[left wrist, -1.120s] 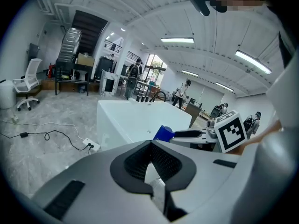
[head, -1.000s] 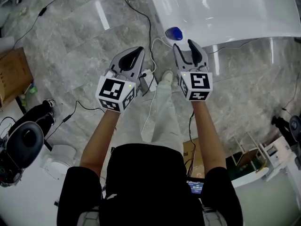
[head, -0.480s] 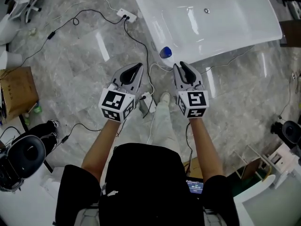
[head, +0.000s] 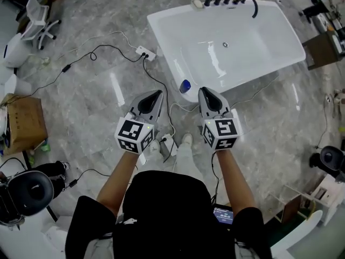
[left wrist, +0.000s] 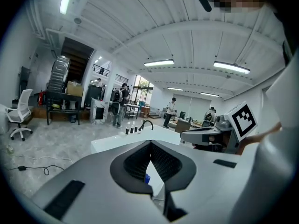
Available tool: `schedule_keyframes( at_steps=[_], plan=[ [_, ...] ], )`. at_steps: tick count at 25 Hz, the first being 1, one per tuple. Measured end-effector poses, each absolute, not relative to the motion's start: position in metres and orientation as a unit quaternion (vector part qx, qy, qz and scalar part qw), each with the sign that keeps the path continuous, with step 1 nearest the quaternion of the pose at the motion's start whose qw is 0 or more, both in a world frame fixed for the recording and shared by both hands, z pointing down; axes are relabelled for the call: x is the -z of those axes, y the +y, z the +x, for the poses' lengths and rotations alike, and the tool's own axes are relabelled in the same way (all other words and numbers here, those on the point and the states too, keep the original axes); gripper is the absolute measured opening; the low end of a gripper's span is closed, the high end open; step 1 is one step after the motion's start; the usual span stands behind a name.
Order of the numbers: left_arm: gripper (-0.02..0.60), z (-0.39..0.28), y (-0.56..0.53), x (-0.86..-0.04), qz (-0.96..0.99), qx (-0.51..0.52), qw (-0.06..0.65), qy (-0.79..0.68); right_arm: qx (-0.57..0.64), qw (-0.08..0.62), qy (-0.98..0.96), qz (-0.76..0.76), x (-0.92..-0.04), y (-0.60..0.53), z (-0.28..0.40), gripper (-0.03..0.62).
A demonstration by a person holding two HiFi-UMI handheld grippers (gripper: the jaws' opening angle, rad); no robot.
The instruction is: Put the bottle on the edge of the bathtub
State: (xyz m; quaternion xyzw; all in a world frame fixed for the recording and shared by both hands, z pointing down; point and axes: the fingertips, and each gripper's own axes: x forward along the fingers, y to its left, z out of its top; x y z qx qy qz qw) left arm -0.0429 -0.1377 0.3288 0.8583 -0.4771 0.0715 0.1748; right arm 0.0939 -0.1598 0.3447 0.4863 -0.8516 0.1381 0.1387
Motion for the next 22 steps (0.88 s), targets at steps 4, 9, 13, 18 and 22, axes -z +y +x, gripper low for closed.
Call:
schedule_keyframes(
  at_steps=[4,9,13,18,22],
  plan=[
    [0.014,-0.042,-0.133,-0.290,0.868,-0.055,0.148,-0.471,-0.121,0.130,-0.852,0.493,-0.308,-0.153,0.092,0.029],
    [0.014,-0.035,-0.125,-0.250,0.881,-0.048,0.128,-0.453,-0.101,0.117,-0.861,0.485,-0.269,-0.138,0.084,0.028],
    [0.014,-0.030,-0.120,-0.219,0.888,-0.043,0.102,-0.446,-0.085,0.105,-0.866,0.481,-0.243,-0.131,0.082,0.027],
    [0.014,-0.028,-0.122,-0.181,0.891,-0.031,0.075,-0.446,-0.069,0.094,-0.870,0.478,-0.211,-0.133,0.084,0.026],
    [0.014,-0.028,-0.117,-0.157,0.893,-0.019,0.057,-0.446,-0.054,0.085,-0.873,0.478,-0.188,-0.128,0.085,0.026]
  ],
)
